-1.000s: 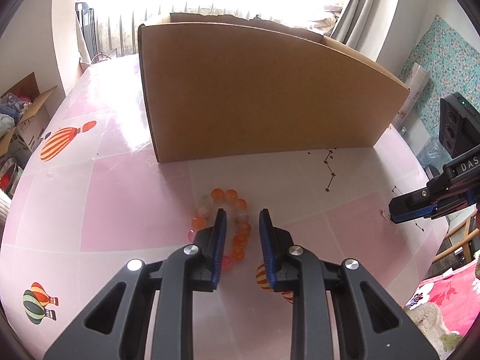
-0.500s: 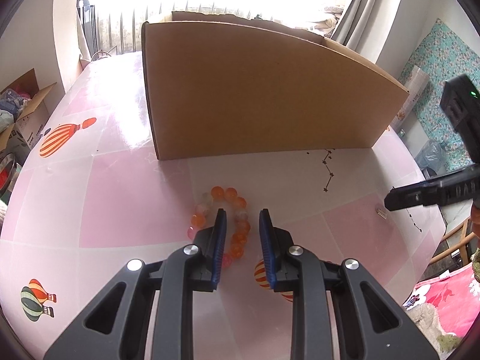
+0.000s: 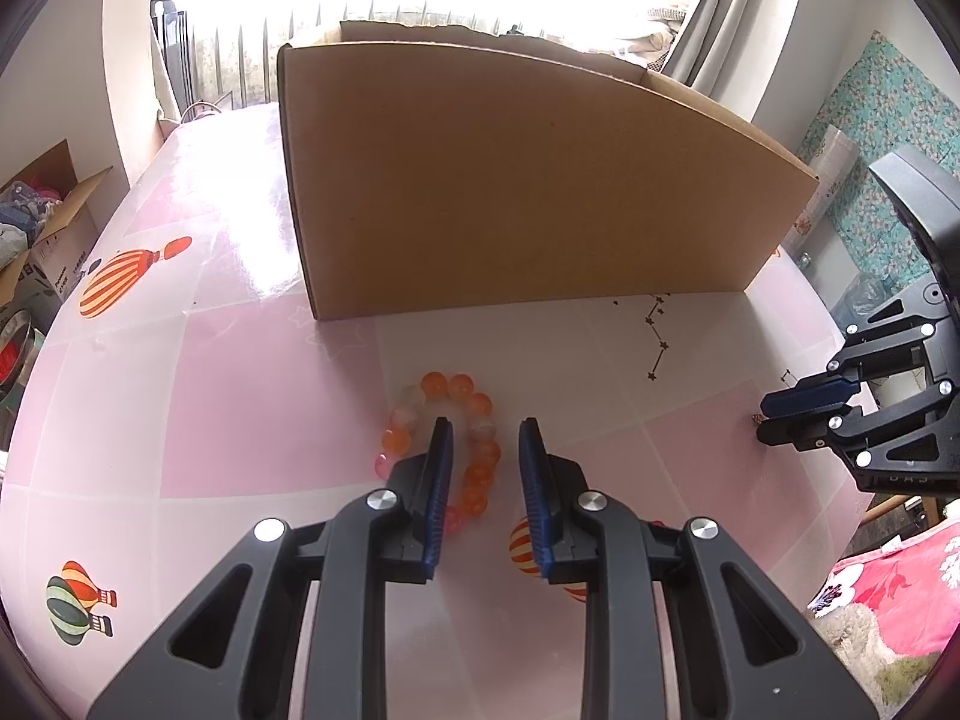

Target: Organize jewelry

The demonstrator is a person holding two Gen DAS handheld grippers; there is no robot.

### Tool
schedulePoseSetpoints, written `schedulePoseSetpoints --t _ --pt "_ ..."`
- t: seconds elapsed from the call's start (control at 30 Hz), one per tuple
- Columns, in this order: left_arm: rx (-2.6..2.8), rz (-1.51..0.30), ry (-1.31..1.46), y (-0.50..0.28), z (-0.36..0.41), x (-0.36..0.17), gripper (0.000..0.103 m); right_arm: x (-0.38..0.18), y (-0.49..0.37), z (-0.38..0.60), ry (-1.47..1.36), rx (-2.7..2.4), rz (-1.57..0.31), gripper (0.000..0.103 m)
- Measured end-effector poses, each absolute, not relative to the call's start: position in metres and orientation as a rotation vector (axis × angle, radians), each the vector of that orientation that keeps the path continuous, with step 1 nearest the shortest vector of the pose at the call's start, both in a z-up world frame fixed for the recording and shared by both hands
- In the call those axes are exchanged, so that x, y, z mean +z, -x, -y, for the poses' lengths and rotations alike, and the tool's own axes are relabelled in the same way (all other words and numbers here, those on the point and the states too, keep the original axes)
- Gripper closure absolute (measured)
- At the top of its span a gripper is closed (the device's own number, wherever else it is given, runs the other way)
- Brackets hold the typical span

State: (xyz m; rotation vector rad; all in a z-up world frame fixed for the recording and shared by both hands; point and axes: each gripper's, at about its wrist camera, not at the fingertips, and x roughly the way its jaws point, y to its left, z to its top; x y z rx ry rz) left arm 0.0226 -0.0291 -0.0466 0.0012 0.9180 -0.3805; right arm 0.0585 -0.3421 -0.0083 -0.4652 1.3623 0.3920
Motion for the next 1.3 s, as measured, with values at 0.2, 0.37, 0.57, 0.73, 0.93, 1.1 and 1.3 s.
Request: schedulePoseSetpoints --t 0.2,0.37,0.57,0.73,0.93,1.1,1.3 --pt "-0.403 -0.936 0.007 -0.025 0.031 -0.047 0.067 -0.011 -0.072 0.346 0.443 0.423 -1.451 0.093" --pt "-0.41 -0.942 -0.039 -0.022 0.04 -0.046 0.048 -0.016 -0.083 0.329 0.459 0.447 -1.476 0.096" --pt "-0.411 -0.947 -0.054 -0.02 0.044 -0.046 0.044 -0.018 -0.085 0.315 0.492 0.456 -1.48 0.1" --pt "-0.406 -0.95 -0.059 -0.02 0.042 -0.045 0.044 -0.018 -0.08 0.312 0.482 0.463 -1.47 0.101" --pt "-0.396 -0.953 -0.067 -0.018 0.04 -0.044 0.043 -0.019 -0.083 0.317 0.461 0.475 -1.467 0.101" --pt "-0.387 -0.951 -0.073 -0.018 0.042 -0.044 0.044 -0.011 -0.083 0.327 0.448 0.48 -1.452 0.101" --pt "-0.384 -0.938 -0.055 -0.015 0.036 -0.043 0.044 0.004 -0.084 0.336 0.399 0.479 -1.408 0.101"
